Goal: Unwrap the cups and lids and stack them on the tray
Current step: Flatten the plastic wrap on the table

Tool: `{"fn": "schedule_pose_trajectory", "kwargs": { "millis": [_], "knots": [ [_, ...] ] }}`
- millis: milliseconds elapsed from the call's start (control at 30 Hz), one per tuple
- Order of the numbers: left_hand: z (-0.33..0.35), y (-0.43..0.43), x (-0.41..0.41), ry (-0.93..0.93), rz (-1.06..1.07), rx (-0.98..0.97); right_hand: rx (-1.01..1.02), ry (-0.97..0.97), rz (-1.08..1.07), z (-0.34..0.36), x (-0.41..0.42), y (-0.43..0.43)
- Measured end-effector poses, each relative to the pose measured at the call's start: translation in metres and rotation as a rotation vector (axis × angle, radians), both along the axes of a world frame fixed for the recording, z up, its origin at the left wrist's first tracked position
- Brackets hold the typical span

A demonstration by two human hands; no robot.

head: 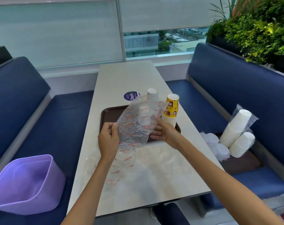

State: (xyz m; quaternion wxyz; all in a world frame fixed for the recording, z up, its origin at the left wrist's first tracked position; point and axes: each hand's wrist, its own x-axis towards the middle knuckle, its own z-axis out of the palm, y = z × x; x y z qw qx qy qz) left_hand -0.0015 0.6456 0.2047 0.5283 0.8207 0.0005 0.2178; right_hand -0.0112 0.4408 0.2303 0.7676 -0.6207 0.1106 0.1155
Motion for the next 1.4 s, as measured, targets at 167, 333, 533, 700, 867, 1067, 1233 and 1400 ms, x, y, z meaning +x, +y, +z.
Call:
{"fn": "schedule_pose_trajectory", "kwargs": {
  "millis": [167, 333, 533, 700, 867, 1067, 1233, 1400],
  "knots": [
    [0.000, 0.001, 0.001, 0.054, 0.031, -0.006, -0.159, -0.140, 0.059, -0.017, -0.014, 0.028],
    [0.008, 0.006, -0.002, 0.046, 0.056, -0.015, -0.169, -0.178, -0.014, -0.013, -0.012, 0.033],
    [0.008, 0.014, -0.001, 0.052, 0.048, -0.009, -0.100, -0.131, -0.066, -0.010, -0.017, 0.040],
    [0.008, 0.016, -0.007, 0.023, 0.015, 0.066, -0.106, -0.086, -0.241, -0.011, -0.024, 0.042],
    [0.010, 0.023, -0.012, -0.027, -0.144, 0.254, -0.829, -0.639, -0.459, -0.012, -0.018, 0.041],
    [0.016, 0.014, -0.018, -0.186, -0.240, 0.406, -1.423, -1.033, -0.346, 0.012, -0.002, 0.061],
    [0.020, 0.013, -0.018, -0.239, -0.264, 0.452, -1.456, -1.149, -0.312, 0.016, -0.003, 0.058],
    [0.022, 0.006, -0.020, -0.178, -0.310, 0.373, -0.969, -0.799, -0.038, 0.009, -0.007, 0.063]
  ]
}}
